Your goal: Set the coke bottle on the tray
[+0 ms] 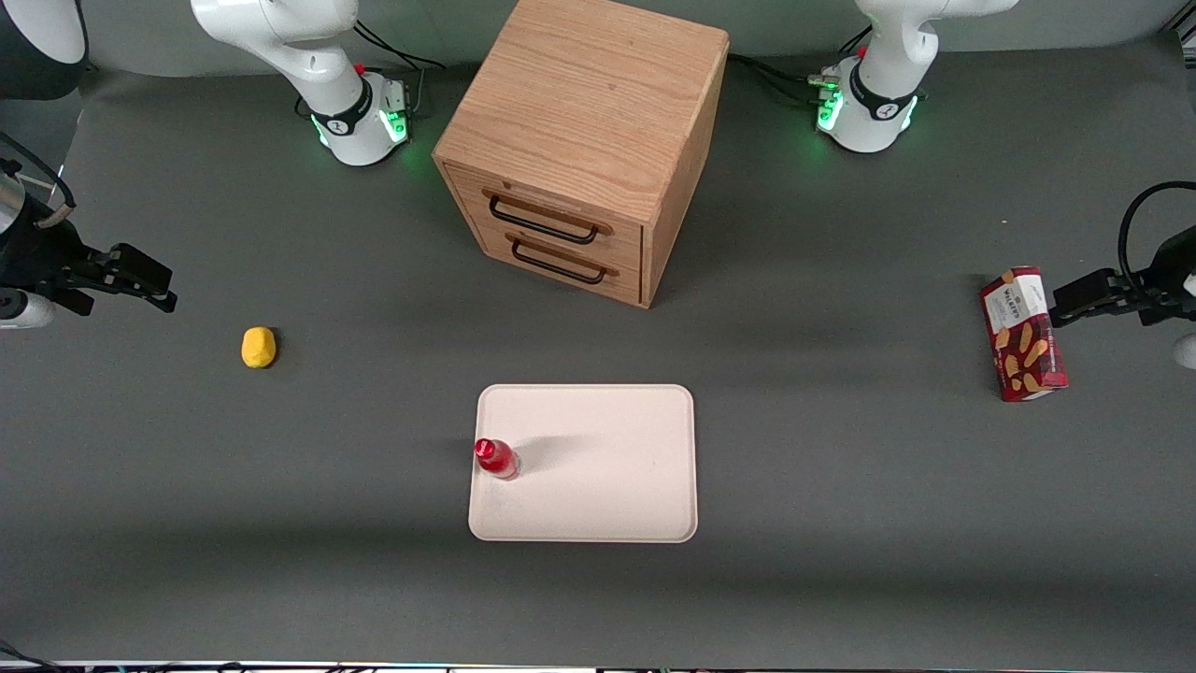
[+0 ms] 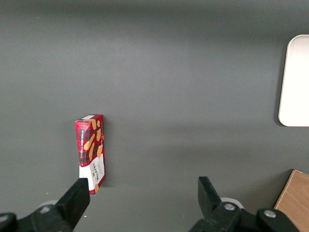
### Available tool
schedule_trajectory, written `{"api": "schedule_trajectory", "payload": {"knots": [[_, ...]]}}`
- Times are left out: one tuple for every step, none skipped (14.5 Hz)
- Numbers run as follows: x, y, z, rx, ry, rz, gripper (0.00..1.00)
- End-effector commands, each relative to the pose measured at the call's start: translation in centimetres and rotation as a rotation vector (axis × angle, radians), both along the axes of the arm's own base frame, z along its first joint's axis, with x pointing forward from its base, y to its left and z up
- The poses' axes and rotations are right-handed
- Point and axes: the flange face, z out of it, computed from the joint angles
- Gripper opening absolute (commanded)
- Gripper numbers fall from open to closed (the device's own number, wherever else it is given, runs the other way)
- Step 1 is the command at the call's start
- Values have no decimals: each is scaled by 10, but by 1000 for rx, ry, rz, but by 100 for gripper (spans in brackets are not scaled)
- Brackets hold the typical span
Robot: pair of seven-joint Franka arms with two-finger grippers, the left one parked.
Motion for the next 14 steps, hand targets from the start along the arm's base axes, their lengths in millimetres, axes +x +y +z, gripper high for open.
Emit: {"api": "schedule_trajectory", "payload": {"knots": [[-7, -16, 6, 39, -17, -11, 100], [-7, -22, 7, 67, -17, -18, 100], [-8, -31, 7, 85, -15, -22, 100], [-9, -34, 6, 84, -4, -16, 100], [-10, -34, 6, 84, 1, -12, 100], [-8, -32, 5, 81, 3, -9, 100], [-8, -30, 5, 75, 2, -5, 100], [-9, -30, 6, 70, 1, -5, 100], [-9, -30, 5, 69, 4, -5, 100], [-9, -30, 5, 67, 4, -5, 100], [-9, -30, 5, 67, 4, -5, 100], [-9, -30, 5, 67, 4, -5, 100], [-9, -29, 6, 67, 2, -3, 100], [-9, -29, 6, 67, 2, -3, 100]]}}
